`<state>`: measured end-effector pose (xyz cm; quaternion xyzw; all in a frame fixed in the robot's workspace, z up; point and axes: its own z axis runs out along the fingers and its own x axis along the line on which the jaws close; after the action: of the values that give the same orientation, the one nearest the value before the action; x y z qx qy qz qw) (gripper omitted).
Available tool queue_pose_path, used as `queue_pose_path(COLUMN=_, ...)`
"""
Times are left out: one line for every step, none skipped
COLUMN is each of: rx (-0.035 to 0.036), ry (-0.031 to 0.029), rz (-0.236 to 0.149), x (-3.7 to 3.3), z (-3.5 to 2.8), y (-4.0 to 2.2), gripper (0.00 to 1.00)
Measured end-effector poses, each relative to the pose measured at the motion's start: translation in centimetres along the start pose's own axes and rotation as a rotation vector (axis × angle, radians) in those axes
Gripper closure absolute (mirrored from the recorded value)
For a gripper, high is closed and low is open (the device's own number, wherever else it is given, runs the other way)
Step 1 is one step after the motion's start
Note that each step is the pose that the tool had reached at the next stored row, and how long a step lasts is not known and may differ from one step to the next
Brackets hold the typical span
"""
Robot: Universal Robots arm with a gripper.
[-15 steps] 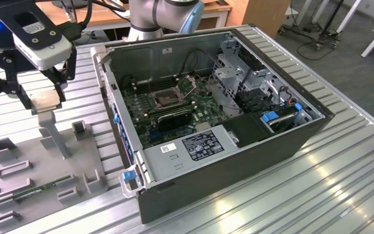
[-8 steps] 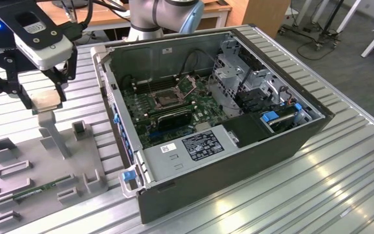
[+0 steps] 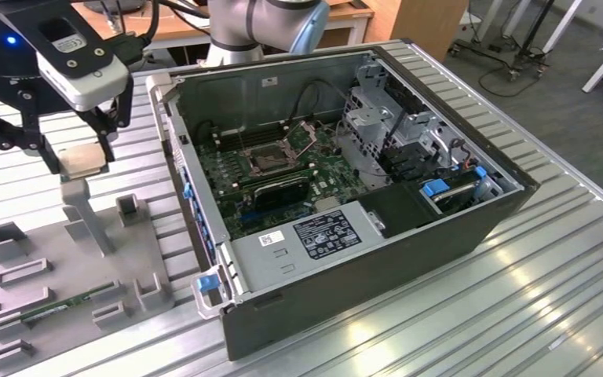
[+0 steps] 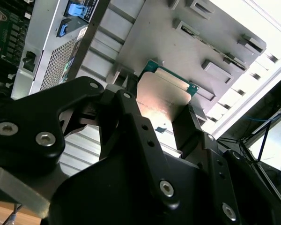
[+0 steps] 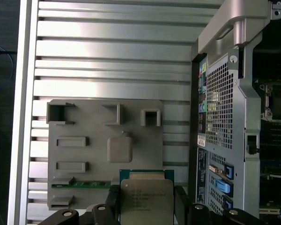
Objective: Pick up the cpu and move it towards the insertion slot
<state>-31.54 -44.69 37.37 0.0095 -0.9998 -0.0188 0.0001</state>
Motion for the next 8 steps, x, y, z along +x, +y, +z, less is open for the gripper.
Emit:
queue_pose_path(rx=0.0, ry=0.0, rz=0.0, x=-0.17, z=0.0, y=0.0, gripper=0.45)
queue_pose_path(rx=0.0, ry=-0.0001, rz=0.0, x=-0.35, z=0.0, y=-0.01, gripper=0.45)
queue_pose_path(rx=0.0, ry=0.0, rz=0.0, x=-0.53, z=0.0, y=-0.01, gripper=0.45)
queue_pose_path(rx=-0.0001, ry=-0.0001, rz=0.0, x=-0.73, z=0.01, y=-0.01, gripper=0.45)
queue_pose_path(rx=0.0, ry=0.0, rz=0.0, x=-0.93, z=0.0, y=-0.02, gripper=0.45)
queue_pose_path(rx=-0.0001, ry=-0.0001, rz=0.0, x=-1.12, z=0.0, y=-0.02, gripper=0.45)
queue_pose_path(rx=0.0, ry=0.0, rz=0.0, x=-1.32, z=0.0, y=-0.03, gripper=0.45)
queue_pose_path(rx=0.0, ry=0.0, rz=0.0, x=-1.52, z=0.0, y=-0.03, gripper=0.45)
